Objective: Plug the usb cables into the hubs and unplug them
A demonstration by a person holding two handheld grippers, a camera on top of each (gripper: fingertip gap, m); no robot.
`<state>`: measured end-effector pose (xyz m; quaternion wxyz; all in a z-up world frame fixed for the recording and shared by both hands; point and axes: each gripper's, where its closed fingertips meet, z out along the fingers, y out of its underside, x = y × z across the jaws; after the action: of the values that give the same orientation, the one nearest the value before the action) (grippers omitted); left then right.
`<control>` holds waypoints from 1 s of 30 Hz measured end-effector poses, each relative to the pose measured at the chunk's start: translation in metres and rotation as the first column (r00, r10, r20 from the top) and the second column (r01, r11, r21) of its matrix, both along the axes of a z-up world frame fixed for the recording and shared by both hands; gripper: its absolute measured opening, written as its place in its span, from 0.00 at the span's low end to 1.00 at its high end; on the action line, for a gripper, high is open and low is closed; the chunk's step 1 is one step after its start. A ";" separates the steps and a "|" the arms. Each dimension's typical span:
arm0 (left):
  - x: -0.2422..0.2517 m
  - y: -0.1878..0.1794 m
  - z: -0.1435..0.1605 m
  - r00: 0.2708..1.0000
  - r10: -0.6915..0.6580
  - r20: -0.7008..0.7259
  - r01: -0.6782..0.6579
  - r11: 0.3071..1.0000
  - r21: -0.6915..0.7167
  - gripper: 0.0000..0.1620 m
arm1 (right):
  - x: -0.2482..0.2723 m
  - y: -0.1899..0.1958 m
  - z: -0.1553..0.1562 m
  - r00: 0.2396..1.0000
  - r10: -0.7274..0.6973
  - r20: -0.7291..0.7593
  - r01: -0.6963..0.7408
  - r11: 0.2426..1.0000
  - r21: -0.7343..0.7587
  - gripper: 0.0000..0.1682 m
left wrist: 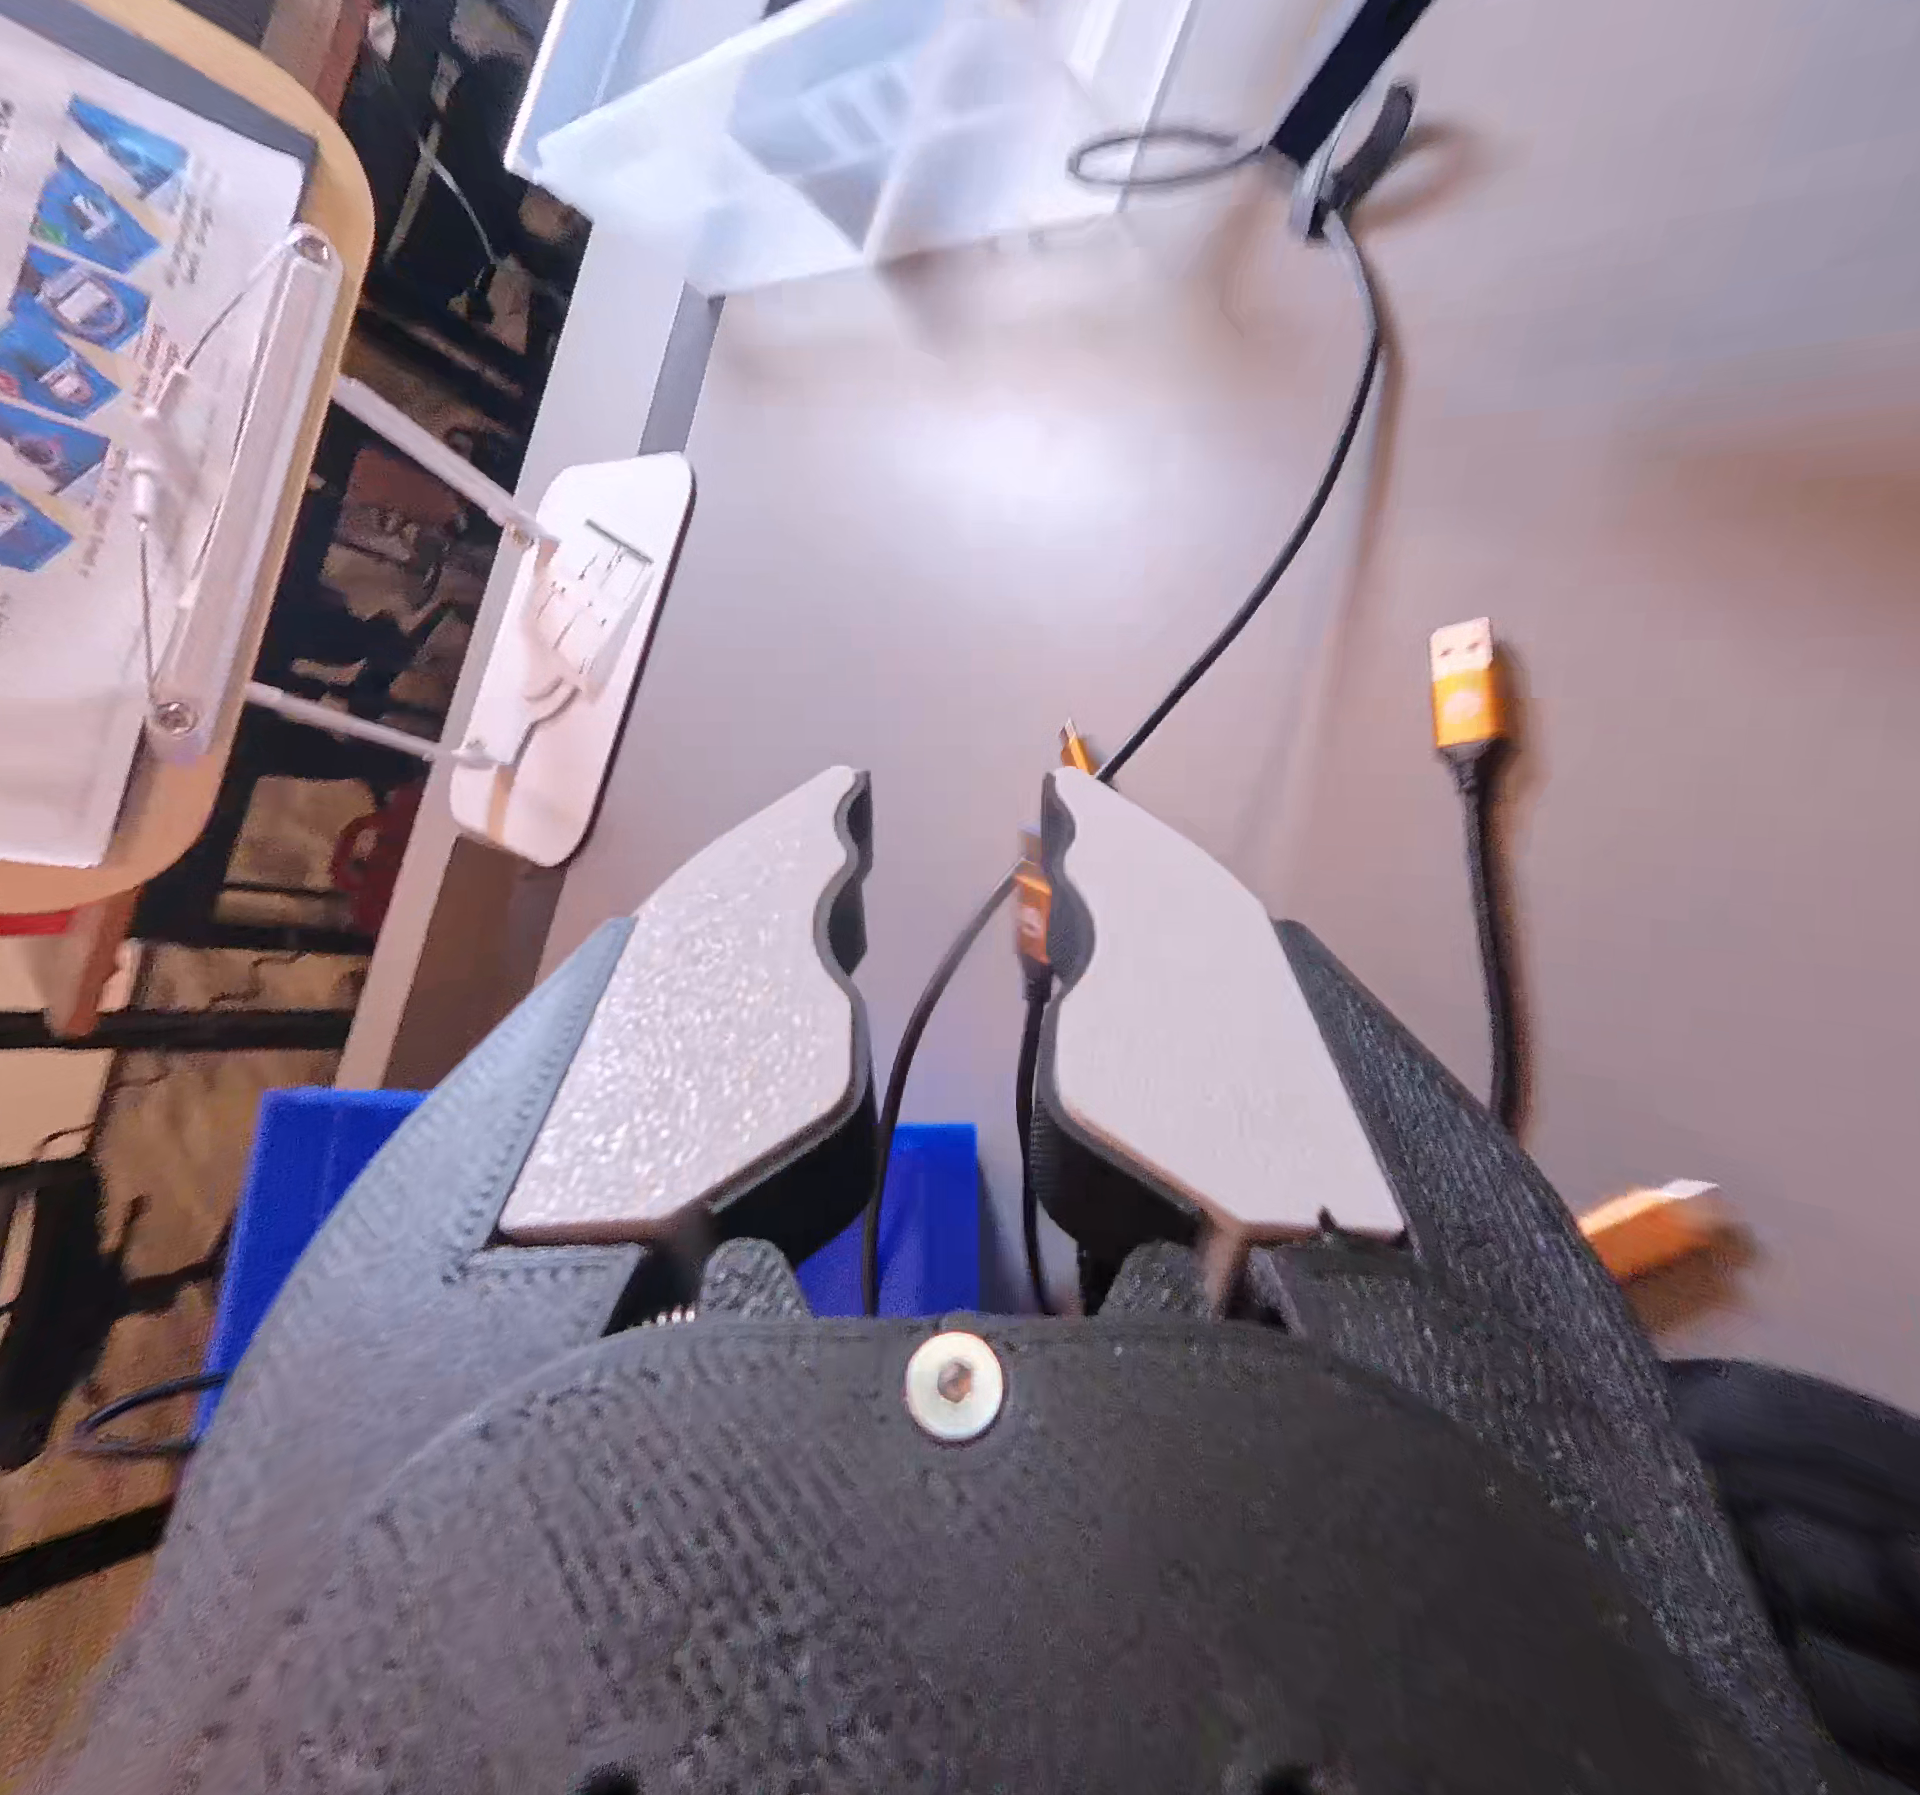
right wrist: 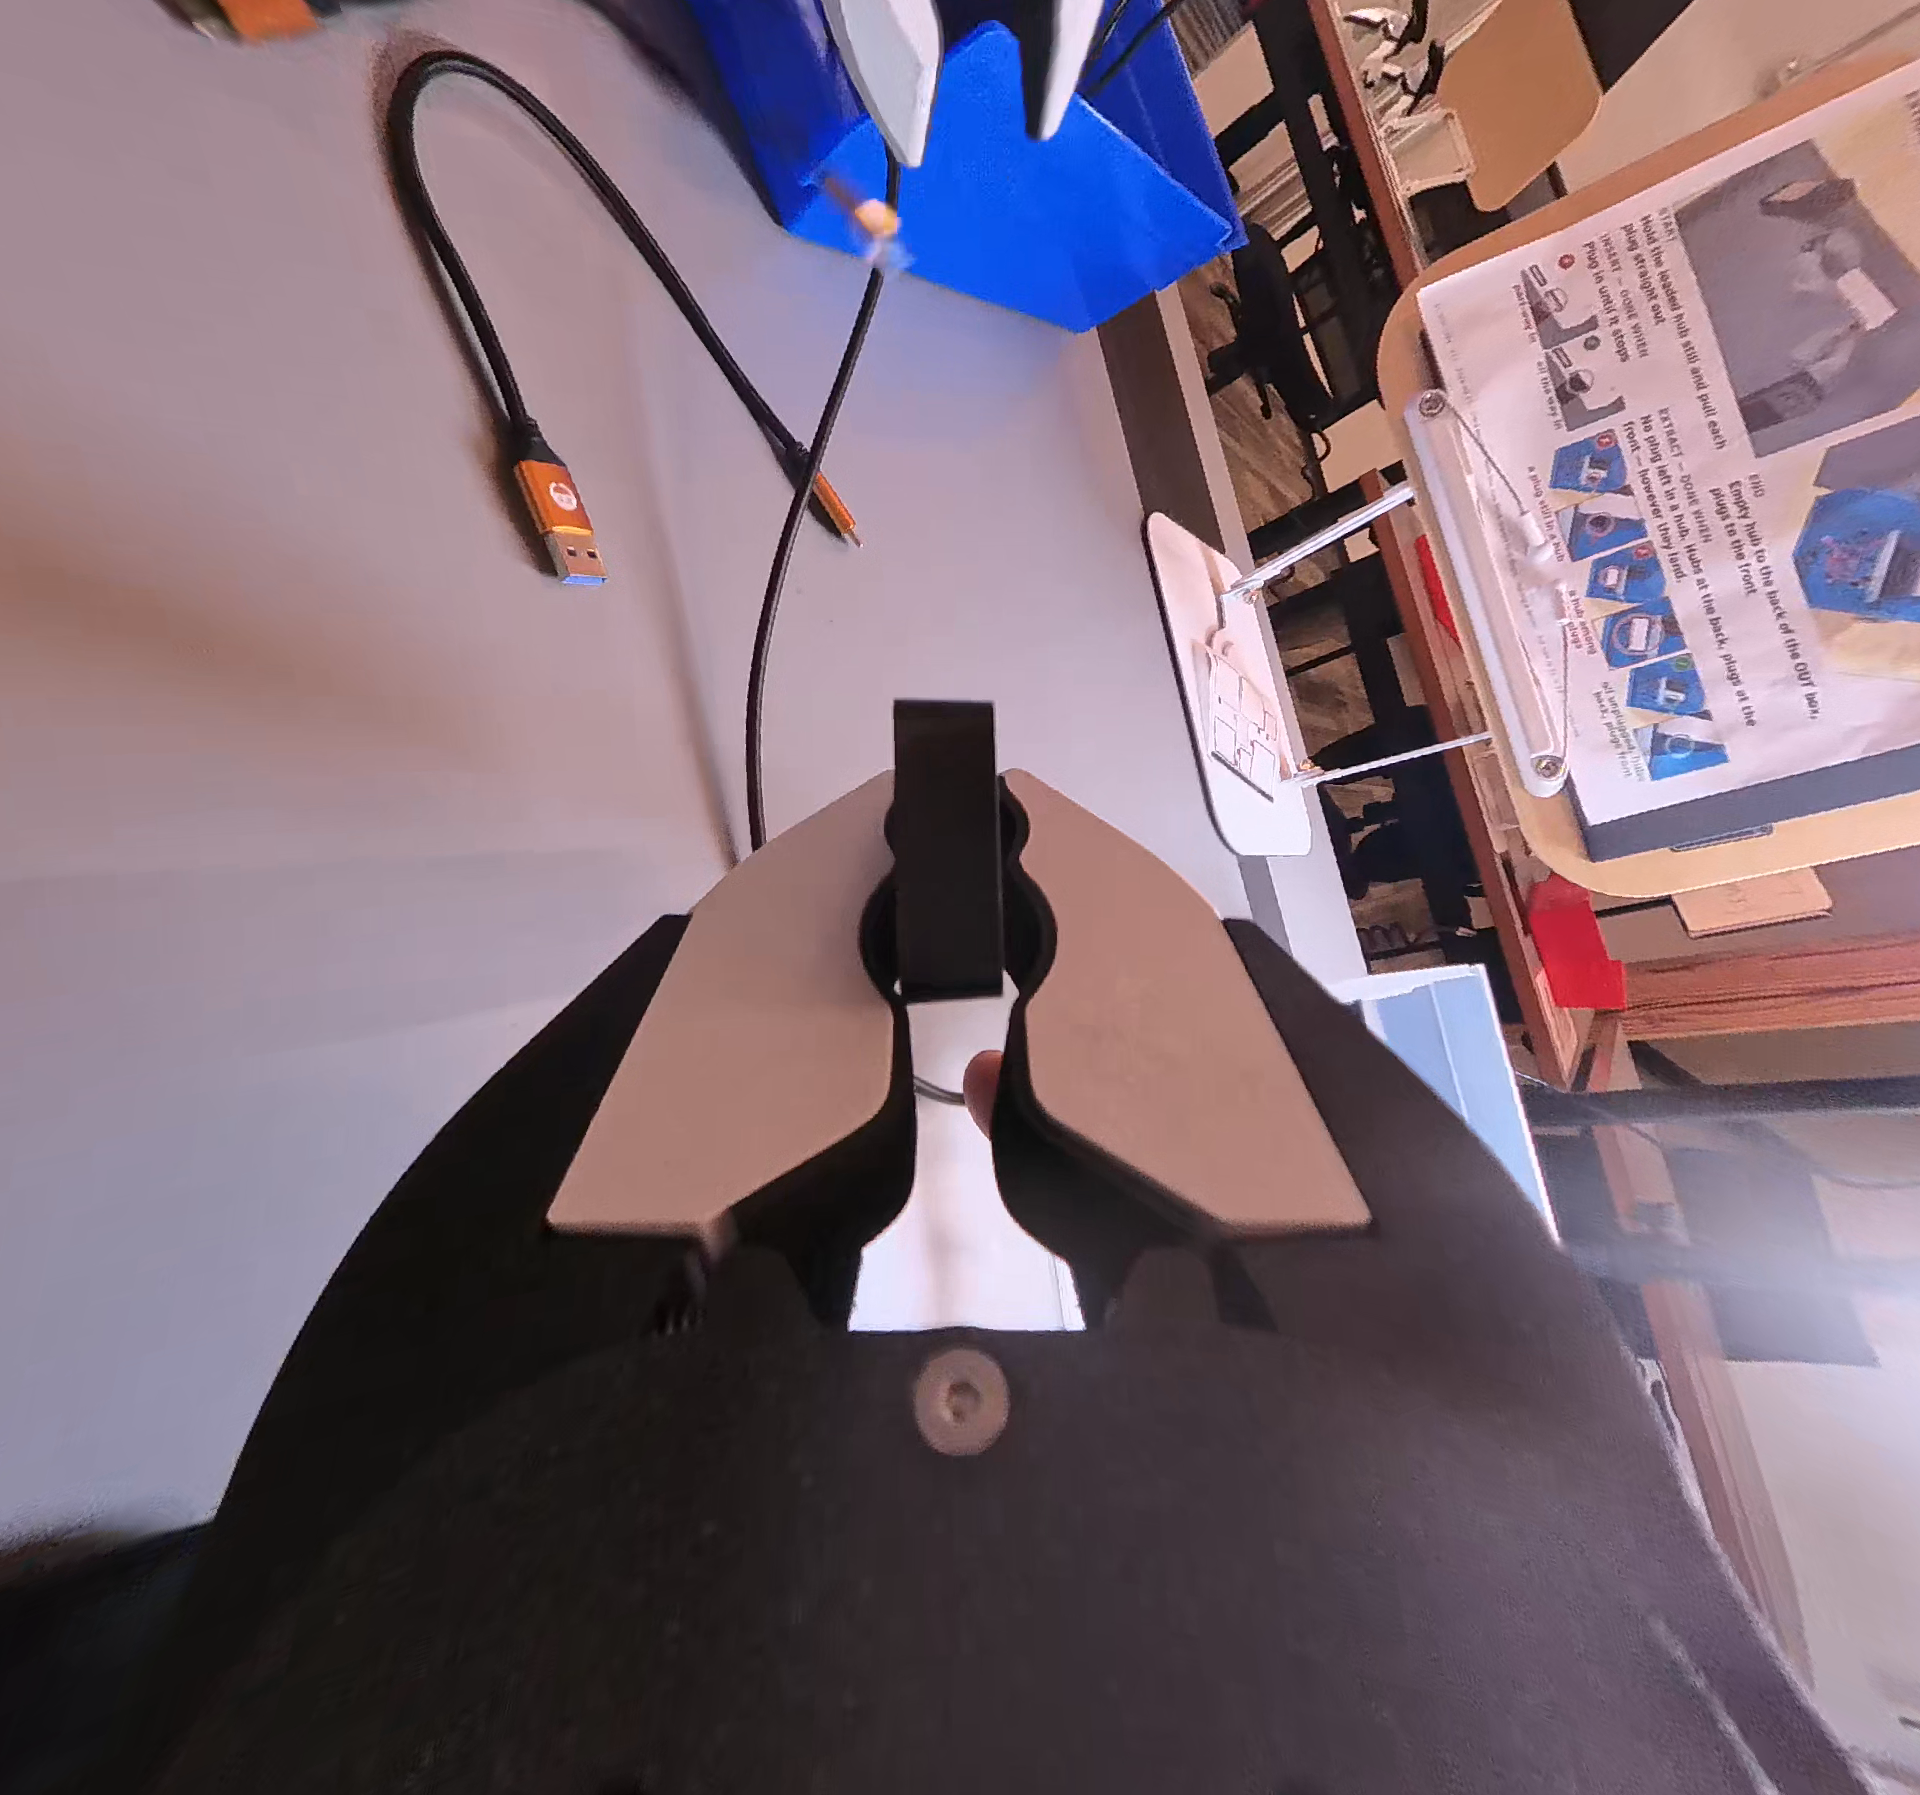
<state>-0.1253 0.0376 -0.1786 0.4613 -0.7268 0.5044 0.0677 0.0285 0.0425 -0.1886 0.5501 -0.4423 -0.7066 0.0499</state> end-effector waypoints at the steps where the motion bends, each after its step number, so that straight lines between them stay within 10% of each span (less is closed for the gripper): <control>1: 0.005 -0.002 0.005 0.999 -0.016 0.042 0.016 1.000 0.000 0.21 | 0.000 0.000 0.000 1.000 -0.002 -0.002 0.002 1.000 -0.002 0.07; 8: 0.040 -0.014 -0.003 0.987 -0.130 0.091 0.134 0.990 -0.035 0.24 | -0.003 0.002 0.009 0.999 -0.004 -0.032 0.005 0.999 0.034 0.07; 15: 0.047 0.008 -0.080 0.963 -0.176 -0.203 0.137 0.971 -0.196 0.28 | 0.010 0.005 0.054 0.990 -0.016 -0.142 0.029 0.996 0.085 0.07; 19: 0.034 0.021 -0.094 0.911 -0.205 -0.357 0.142 0.970 -0.196 0.04 | 0.025 0.001 0.089 0.977 -0.013 -0.211 0.036 0.994 0.105 0.07; 22: 0.034 0.023 -0.060 0.923 -0.188 -0.335 0.150 0.979 -0.137 0.02 | 0.041 0.007 0.111 0.970 -0.052 -0.236 0.091 0.984 0.156 0.07; 30: 0.069 0.000 0.075 0.932 -0.245 0.267 0.292 0.944 -0.153 0.02 | 0.026 -0.012 0.104 0.981 0.006 -0.195 0.005 0.999 0.053 0.07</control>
<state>-0.0560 0.0380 -0.1039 0.4535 -0.6941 0.5427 -0.1347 0.0543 0.0302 -0.0841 0.6281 -0.4203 -0.6506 0.0743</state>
